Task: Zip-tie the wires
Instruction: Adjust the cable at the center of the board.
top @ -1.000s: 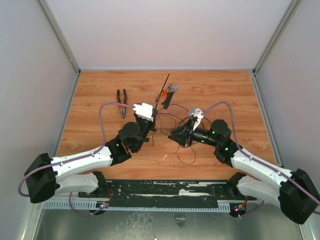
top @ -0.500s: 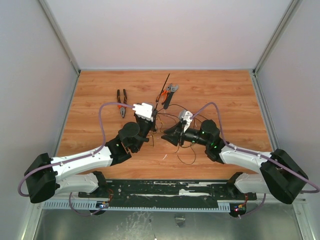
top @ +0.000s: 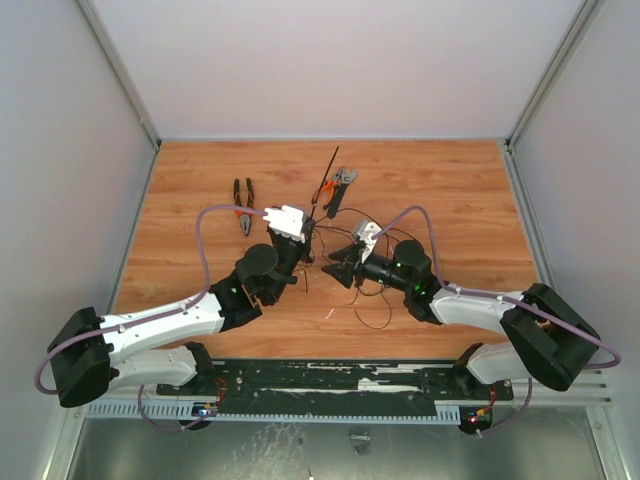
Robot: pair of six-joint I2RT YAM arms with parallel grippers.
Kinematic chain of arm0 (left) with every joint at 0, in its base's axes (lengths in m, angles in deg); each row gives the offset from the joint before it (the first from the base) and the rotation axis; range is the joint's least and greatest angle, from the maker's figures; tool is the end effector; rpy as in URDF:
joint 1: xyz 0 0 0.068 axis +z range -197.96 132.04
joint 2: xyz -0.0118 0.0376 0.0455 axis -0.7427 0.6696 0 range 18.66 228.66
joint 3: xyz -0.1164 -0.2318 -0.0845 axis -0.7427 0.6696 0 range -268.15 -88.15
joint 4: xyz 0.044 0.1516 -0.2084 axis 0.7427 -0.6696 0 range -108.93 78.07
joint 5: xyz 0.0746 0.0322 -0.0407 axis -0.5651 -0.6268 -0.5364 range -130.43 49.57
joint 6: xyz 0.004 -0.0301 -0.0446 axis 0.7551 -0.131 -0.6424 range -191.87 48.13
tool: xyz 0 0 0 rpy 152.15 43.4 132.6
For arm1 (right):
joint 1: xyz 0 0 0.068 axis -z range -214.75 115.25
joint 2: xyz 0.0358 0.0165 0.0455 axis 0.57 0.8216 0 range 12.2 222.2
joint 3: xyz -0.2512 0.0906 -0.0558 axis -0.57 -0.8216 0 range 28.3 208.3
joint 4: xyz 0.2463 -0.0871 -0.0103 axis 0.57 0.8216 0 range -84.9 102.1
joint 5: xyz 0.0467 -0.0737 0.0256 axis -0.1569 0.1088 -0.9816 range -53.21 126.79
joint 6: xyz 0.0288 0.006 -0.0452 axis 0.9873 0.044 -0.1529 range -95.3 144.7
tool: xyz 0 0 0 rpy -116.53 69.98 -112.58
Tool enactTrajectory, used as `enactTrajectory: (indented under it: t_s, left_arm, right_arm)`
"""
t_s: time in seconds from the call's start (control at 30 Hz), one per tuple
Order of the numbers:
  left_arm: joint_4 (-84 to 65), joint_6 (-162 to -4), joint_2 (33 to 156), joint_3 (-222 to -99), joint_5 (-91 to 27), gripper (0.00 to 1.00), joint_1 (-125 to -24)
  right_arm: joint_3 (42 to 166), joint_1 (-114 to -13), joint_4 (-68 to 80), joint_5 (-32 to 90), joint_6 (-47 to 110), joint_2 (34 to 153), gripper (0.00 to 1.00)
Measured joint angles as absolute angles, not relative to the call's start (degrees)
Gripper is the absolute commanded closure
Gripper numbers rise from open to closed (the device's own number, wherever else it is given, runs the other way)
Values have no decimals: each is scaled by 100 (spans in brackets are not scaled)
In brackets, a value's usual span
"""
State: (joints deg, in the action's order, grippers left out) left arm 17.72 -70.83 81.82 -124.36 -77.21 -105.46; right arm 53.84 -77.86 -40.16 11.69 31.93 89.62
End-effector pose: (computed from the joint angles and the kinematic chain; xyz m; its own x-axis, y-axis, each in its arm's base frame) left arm 0.1518 -0.1983 0.2963 0.0317 -0.0228 -0.9992 0.3536 0.9353 -0.0102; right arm 0.1841 0.1932 0.2032 -0.2002 -0.0313 -0.9793 -0.9085 0.3801 0.1736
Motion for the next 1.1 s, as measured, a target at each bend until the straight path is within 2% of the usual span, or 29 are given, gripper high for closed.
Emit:
enactTrajectory:
  t_s: [0.4,0.73,0.8,1.0,1.03,1.1]
  left_arm:
    - [1770,-7089,8171,-12436,-7681,100,-10546]
    - [1770,-7146,8173,-12436,-7646,100,-10546]
    - [1770,-7177,8182,-12436,-7631,100,-10546]
    - [1770,-7192,8188,-12436,-7629,100,-10546]
    - [1770,-7190,8188,-12436,-7629,100,-10546]
    - [1770,-7186,8188,-12436,-7629,100,-10546]
  right_arm:
    - [5384,-7788,-4453,1855,2755,9026,50]
    - [5660,-7788,-4713,1953,2769,9478,51]
    - [5712,-7791,-4809,1964,2790,9542,60]
    - [5760,-7817,-4820,1960,2843,9557,96]
    - [5758,-7817,-4770,1958,2845,9515,99]
    - [5686,-7819,-4636,1962,2854,9336,100]
